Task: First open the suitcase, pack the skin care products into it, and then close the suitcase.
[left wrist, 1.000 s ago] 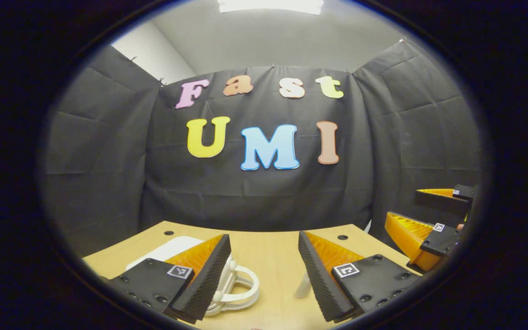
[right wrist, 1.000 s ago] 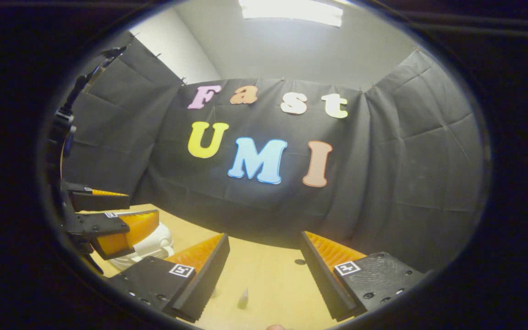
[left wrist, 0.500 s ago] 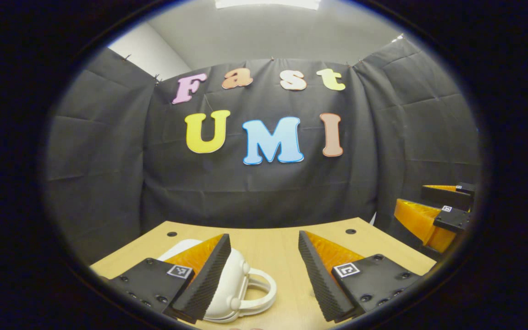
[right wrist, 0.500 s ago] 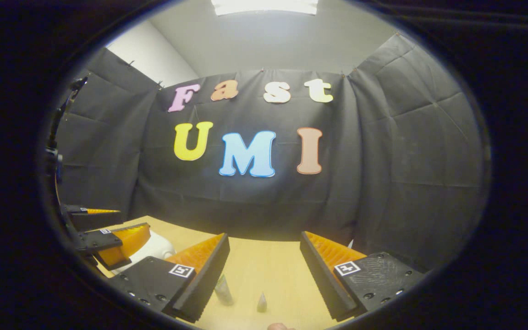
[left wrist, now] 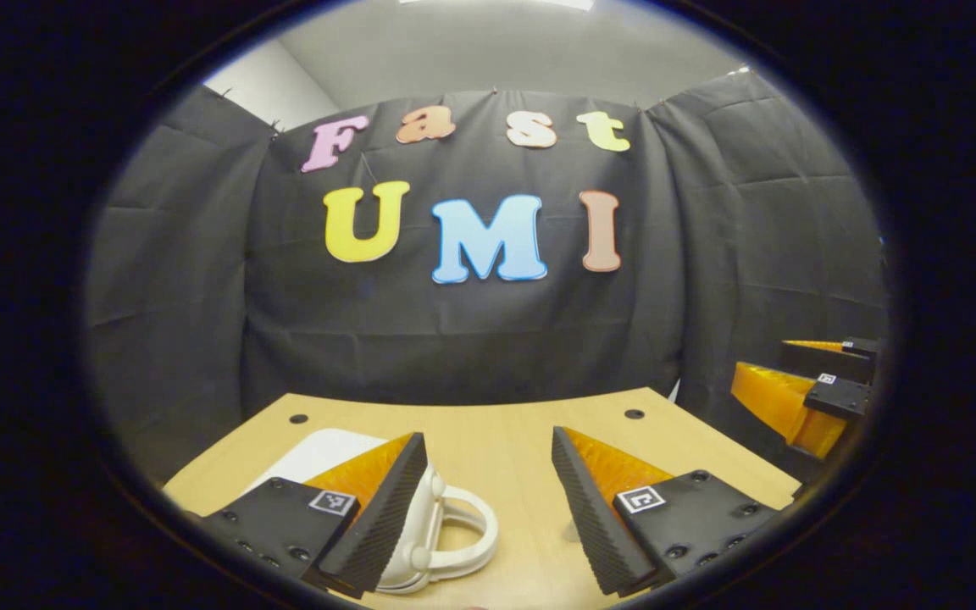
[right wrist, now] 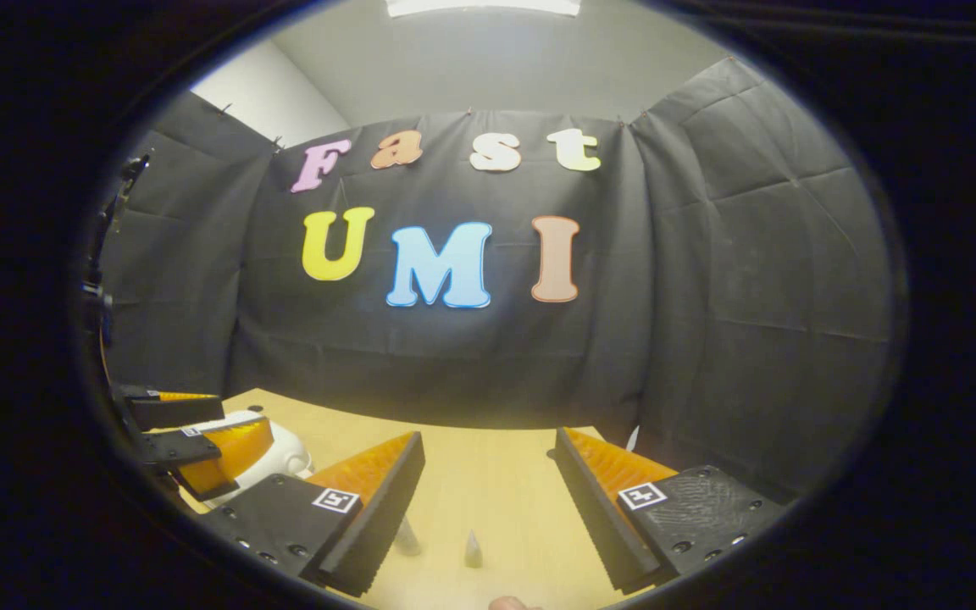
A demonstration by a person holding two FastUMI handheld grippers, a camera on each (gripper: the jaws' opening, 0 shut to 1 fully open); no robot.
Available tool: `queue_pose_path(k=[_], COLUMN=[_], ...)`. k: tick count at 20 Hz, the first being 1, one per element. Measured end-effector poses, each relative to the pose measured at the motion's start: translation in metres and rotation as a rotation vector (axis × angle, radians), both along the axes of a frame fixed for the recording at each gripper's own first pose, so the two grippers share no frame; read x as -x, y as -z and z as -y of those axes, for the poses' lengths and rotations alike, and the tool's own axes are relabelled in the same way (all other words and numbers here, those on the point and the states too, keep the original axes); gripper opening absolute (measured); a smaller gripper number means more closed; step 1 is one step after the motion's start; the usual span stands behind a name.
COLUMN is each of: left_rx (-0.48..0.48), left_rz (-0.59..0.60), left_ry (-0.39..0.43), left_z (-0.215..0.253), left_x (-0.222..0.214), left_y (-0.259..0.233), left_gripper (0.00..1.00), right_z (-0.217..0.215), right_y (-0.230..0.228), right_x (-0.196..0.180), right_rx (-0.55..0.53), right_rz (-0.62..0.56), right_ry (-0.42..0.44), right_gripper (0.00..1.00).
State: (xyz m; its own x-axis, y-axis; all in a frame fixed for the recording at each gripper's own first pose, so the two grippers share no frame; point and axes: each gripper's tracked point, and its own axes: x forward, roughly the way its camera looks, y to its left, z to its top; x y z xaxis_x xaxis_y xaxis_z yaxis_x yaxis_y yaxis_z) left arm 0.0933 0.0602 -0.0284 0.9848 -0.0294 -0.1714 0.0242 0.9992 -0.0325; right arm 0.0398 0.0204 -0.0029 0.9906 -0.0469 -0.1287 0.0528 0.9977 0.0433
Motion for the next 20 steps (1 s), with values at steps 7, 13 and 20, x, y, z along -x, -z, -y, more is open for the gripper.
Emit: queue_pose_path(k=[7, 13, 20], left_rx=[-0.029, -0.04, 0.073], left_rz=[-0.4, -0.729, -0.937], left_ry=[0.068, 0.087, 0.116], left_z=[0.003, -0.001, 0.005], left_x=[-0.046, -0.069, -0.083], left_y=[0.101, 0.185, 0.236], left_gripper=[0.96, 0.97, 0.94], right_z=[0.001, 0.008, 0.03], right_y=[0.004, 0.005, 0.002], right_x=[0.003, 0.013, 0.02], right_rx=[0.0, -0.001, 0.003], right_rz=[-0.012, -0.003, -0.001], right_ry=[-0.023, -0.051, -0.075], right_gripper=[0.94, 0.94, 0.94])
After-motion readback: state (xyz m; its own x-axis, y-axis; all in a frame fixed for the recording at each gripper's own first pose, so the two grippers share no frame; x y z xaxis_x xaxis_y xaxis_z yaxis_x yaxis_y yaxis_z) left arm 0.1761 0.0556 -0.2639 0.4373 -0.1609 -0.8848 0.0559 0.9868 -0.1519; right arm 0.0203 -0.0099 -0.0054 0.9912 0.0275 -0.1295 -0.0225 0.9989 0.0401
